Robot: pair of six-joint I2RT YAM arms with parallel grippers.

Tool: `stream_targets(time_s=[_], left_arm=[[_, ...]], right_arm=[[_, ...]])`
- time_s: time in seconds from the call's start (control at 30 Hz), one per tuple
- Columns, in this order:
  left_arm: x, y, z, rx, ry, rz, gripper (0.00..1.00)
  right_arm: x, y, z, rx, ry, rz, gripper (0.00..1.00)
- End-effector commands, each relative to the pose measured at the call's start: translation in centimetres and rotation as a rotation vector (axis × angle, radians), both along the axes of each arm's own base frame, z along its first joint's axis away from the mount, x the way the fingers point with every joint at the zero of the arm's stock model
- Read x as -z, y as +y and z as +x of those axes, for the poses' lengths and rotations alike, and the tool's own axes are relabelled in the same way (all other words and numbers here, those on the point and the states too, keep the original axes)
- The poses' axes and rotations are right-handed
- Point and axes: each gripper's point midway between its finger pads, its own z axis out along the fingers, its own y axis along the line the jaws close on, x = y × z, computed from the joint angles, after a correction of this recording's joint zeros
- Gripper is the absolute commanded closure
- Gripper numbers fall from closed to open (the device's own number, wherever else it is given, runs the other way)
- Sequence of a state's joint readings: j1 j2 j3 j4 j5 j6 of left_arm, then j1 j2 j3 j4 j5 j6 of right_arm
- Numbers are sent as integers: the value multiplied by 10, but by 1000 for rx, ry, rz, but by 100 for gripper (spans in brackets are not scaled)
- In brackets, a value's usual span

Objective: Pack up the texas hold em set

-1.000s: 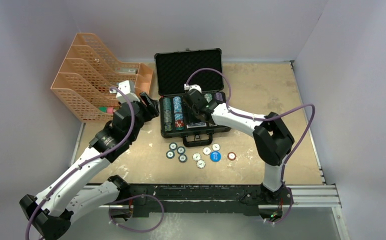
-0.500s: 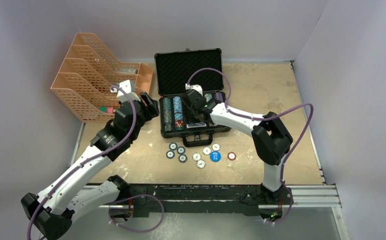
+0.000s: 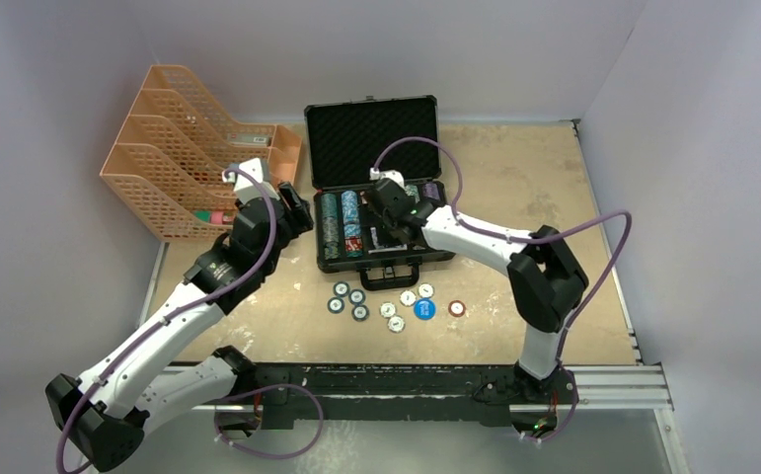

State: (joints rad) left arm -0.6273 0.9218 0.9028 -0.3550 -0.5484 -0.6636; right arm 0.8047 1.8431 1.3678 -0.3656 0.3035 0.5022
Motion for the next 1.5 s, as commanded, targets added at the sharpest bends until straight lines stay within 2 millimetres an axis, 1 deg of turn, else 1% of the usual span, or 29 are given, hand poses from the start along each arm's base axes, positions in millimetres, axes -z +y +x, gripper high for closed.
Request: stream_targets(time_s=[0.0, 0.1, 0.2, 0.37, 0.43, 0.53, 0.6, 0.67, 0.73, 0.83, 1.13, 1.3, 1.4, 1.47], left_arm=[[-30, 35, 0, -143, -75, 51, 44], [-37, 48, -4, -192, -102, 65, 42], [-37, 51, -5, -204, -106, 68, 41], [-36, 49, -5, -195, -100, 73, 40], [-36, 49, -4, -193, -98, 74, 40], [-36, 48, -4, -189, -99, 73, 40], [-38, 48, -4, -186, -102, 75, 40], [-40, 50, -5, -189, -104, 86, 39], [-44, 53, -7, -194, -117, 84, 39], [-49, 55, -9, -197, -145, 64, 39], [-51, 60, -12, -215, -158, 61, 38], [-51, 61, -12, -216, -158, 59, 38], [-52, 62, -13, -221, -159, 60, 38], [-52, 62, -13, -223, -161, 59, 38]], right_arm=[[-38, 0, -9, -25, -24, 74, 15], [-47, -7, -14, 10, -29, 87, 15], [-47, -24, -27, 61, -10, 80, 16], [-31, -67, -61, 192, 56, 32, 17], [-22, -81, -75, 231, 87, 17, 17], [-6, -96, -92, 264, 130, -8, 18], [6, -95, -100, 245, 163, 2, 21], [21, -93, -113, 206, 205, 28, 27], [28, -87, -121, 167, 232, 69, 29], [35, -84, -129, 135, 256, 93, 29], [58, -79, -141, 93, 324, 18, 28], [66, -87, -143, 147, 325, -74, 29], [69, -89, -145, 170, 320, -106, 31], [74, -92, -146, 187, 328, -129, 33]])
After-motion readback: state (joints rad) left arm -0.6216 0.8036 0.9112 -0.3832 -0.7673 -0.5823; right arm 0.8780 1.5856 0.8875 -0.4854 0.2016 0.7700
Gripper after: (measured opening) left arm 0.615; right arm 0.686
